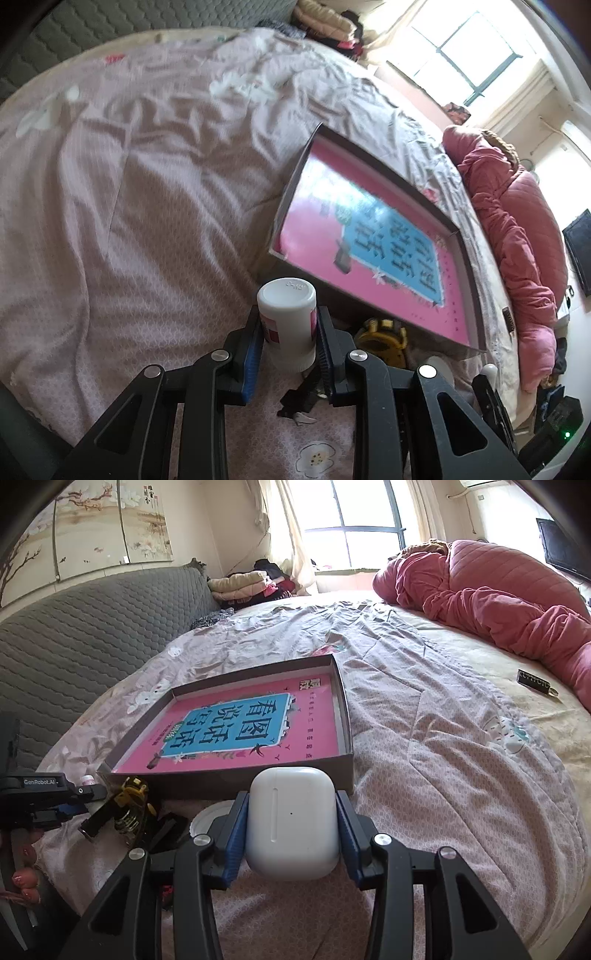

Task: Organize rigid objects
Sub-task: 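Carry the bottle and earbuds case into the grey tray and open both tools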

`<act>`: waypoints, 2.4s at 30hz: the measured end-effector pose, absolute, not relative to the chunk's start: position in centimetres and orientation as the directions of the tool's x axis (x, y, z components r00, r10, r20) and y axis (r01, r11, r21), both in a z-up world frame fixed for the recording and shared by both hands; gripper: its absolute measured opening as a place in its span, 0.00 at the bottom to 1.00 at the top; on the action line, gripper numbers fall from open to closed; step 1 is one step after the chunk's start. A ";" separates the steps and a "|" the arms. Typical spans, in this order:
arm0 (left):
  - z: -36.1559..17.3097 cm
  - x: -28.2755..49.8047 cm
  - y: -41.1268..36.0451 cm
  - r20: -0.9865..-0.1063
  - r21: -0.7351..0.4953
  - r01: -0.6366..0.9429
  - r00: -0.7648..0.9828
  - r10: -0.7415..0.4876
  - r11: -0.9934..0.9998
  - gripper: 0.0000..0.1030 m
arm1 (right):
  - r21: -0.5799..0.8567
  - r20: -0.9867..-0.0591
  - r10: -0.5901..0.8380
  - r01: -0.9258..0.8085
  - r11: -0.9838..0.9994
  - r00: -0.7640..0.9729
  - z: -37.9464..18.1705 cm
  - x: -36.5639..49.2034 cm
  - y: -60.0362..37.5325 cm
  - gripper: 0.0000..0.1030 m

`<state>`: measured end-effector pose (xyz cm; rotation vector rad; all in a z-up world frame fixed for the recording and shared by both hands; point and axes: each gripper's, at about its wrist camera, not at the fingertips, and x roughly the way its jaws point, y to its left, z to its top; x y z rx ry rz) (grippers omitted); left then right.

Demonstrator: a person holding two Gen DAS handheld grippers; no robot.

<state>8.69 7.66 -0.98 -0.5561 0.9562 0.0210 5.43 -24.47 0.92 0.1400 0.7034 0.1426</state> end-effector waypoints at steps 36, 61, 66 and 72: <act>2.2 11.8 5.4 -0.730 -0.374 -0.139 0.654 -0.199 0.917 0.27 | 0.129 -0.538 0.139 -0.082 0.988 0.831 2.9 6.4 -24.1 0.43; -1.1 17.0 5.1 -0.816 -0.279 -0.140 0.557 -0.158 0.950 0.27 | 0.042 -0.615 0.079 -0.068 0.997 0.785 1.9 11.3 -22.8 0.43; -1.4 17.2 5.1 -0.818 -0.275 -0.132 0.553 -0.160 0.952 0.26 | 0.000 -0.674 0.037 -0.050 0.999 0.738 0.9 12.9 -22.4 0.43; -1.5 17.5 5.1 -0.819 -0.292 -0.104 0.540 -0.192 0.951 0.26 | -0.044 -0.716 0.008 -0.056 0.997 0.698 0.5 14.5 -21.7 0.43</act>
